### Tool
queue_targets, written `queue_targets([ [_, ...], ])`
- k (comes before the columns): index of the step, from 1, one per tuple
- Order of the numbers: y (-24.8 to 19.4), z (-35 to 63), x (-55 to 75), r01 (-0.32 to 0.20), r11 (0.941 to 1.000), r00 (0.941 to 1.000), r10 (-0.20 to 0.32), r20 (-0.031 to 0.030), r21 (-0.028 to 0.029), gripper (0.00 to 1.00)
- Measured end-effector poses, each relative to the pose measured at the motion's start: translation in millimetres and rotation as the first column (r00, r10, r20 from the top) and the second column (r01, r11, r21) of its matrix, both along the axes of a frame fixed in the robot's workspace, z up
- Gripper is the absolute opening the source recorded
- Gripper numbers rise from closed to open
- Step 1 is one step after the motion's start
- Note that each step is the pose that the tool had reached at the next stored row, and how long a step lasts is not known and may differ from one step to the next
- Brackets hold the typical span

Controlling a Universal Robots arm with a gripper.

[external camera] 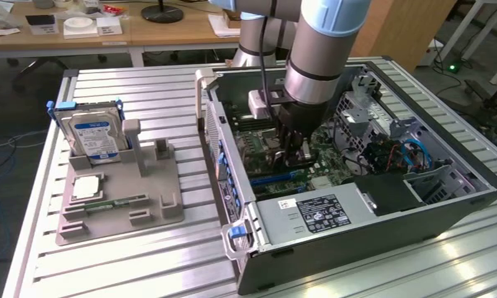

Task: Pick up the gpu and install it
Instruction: 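Insert the gpu into the slot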

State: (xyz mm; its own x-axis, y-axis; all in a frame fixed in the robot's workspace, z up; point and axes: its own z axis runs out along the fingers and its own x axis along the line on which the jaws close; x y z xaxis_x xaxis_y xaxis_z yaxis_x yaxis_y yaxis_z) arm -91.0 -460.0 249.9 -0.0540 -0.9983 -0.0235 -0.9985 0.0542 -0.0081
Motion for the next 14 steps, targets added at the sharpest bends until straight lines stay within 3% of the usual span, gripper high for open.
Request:
queue_targets([
  [14,-1.3,-7.1,-4.3,0.0,1.0,1.0,0.0,-0.0001,-0.0026,0.28],
])
